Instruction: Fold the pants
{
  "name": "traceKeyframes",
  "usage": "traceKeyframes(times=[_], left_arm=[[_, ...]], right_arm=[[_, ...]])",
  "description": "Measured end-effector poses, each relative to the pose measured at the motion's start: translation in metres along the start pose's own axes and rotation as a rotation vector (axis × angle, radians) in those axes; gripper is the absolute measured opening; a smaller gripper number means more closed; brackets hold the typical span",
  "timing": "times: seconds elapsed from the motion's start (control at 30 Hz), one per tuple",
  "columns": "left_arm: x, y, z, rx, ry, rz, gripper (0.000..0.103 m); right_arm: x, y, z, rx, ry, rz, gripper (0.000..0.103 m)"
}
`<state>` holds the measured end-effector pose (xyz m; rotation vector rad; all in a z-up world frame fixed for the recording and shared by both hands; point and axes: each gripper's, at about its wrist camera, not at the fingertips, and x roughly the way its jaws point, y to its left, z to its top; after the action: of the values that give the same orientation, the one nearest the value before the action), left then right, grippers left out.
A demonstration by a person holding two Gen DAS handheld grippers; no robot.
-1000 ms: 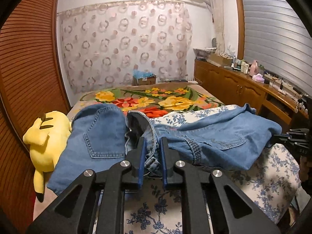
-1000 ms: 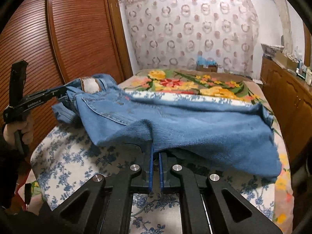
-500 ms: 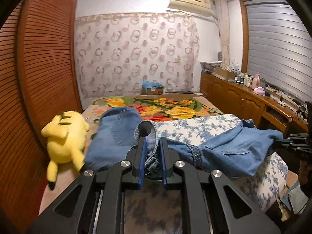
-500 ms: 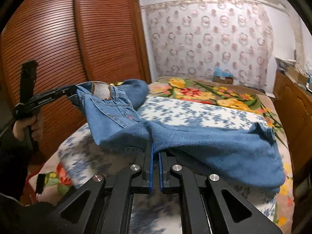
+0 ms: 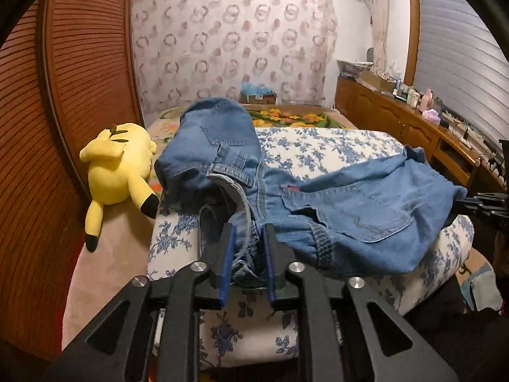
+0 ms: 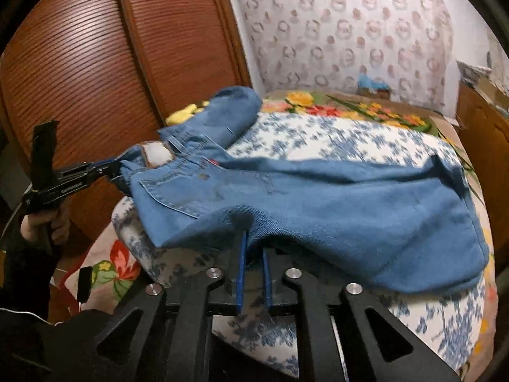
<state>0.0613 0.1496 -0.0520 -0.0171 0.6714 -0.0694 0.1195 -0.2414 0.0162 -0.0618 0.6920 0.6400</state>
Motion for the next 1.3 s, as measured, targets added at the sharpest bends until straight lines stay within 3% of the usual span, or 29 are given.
traceKeyframes(times=[0.03, 0.1, 0.2, 0.3, 0.6, 0.93, 1.3], left_arm=[[-0.001, 0.001, 0.000, -0.005, -0.001, 0.004, 0.026], [-0.003, 0.002, 0.000, -0.017, -0.009, 0.006, 0.045], [-0.005, -0.002, 0.004, -0.017, -0.034, -0.010, 0.063], [-0.002, -0.014, 0.008, -0.006, -0.051, -0.034, 0.076], [0.027, -0.067, 0.025, 0.069, -0.059, -0.107, 0.076], [0.055, -0.123, 0.030, 0.138, -0.035, -0.195, 0.076], [0.074, -0.147, 0.015, 0.153, 0.023, -0.239, 0.076]], right_arm=[[-0.002, 0.000, 0.000, 0.006, 0.000, -0.010, 0.015], [-0.010, -0.001, 0.000, 0.014, -0.014, -0.030, 0.022], [-0.024, -0.004, -0.001, 0.037, -0.042, -0.065, 0.034], [-0.034, -0.012, -0.005, 0.062, -0.071, -0.108, 0.036], [-0.058, -0.060, -0.027, 0.150, -0.134, -0.273, 0.043], [-0.069, -0.101, -0.040, 0.239, -0.130, -0.418, 0.045], [-0.036, -0.143, -0.038, 0.334, -0.065, -0.441, 0.045]])
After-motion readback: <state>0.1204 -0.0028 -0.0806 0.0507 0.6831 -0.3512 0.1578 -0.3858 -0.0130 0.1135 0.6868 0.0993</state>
